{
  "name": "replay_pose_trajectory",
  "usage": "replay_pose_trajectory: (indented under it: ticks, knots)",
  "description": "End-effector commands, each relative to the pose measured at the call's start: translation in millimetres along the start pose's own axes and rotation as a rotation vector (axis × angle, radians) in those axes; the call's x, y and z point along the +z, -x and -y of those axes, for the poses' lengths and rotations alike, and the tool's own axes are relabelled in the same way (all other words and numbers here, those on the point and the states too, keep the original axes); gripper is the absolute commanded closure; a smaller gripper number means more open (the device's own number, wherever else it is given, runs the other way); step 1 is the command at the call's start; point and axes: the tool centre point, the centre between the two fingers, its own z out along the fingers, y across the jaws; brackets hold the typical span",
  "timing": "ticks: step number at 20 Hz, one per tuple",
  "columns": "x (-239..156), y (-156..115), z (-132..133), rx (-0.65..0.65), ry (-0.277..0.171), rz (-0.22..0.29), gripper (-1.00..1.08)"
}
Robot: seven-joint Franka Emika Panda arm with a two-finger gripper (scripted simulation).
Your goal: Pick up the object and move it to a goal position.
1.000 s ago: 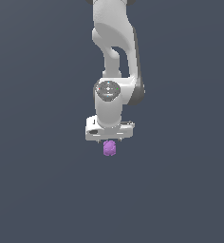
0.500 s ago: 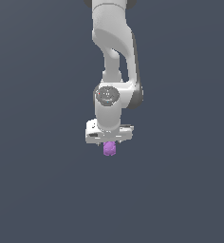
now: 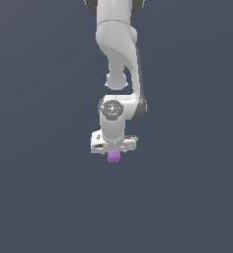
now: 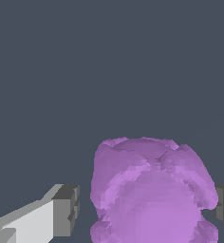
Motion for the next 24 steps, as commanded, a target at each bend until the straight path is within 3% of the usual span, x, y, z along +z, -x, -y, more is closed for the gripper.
replay_pose_trajectory:
  ticks: [1, 4, 5, 24]
  knots:
    - [7.4, -0.7, 0.0, 0.0, 0.0, -0.002, -0.92]
    - [9.3, -1.6, -0.1, 0.0, 0.0, -0.002, -0.92]
    - [9.3, -1.6, -0.1, 0.0, 0.0, -0.002, 1.08]
    - [-7.5, 8.2, -2.0, 0.0, 0.0, -0.002, 1.08]
